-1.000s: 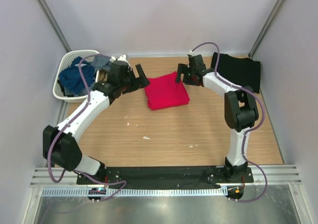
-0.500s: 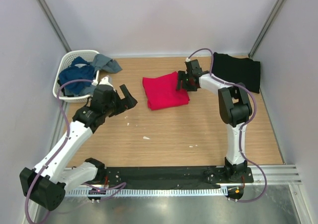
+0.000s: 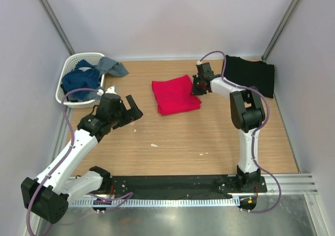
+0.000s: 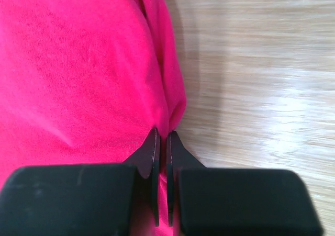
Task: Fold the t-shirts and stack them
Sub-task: Neatly place the folded tshirt to the corner
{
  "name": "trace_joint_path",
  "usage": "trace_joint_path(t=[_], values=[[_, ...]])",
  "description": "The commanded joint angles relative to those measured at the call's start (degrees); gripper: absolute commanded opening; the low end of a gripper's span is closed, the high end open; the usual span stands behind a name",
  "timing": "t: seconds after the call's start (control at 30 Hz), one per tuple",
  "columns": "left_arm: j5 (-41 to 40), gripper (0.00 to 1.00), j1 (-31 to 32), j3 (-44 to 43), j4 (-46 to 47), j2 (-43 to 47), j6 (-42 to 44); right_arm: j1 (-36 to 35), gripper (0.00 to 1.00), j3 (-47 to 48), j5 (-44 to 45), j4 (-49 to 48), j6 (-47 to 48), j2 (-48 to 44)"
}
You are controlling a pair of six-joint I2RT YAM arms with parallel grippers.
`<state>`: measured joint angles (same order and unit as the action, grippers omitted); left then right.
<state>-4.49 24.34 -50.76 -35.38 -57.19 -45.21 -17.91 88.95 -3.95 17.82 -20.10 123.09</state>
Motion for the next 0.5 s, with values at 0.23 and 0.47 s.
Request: trace_joint_path(t=[0.23, 0.47], values=[[-1.3, 1.0, -0.3, -1.3, 0.1, -1.2, 2.6, 8.9, 0.01, 9.7, 2.1, 3.2, -0.3, -1.3], [0.1, 1.0, -1.2, -3.9, 1.8, -6.6, 3.8, 10.8, 0.01, 27.5, 3.7, 11.2, 4.9, 4.5]])
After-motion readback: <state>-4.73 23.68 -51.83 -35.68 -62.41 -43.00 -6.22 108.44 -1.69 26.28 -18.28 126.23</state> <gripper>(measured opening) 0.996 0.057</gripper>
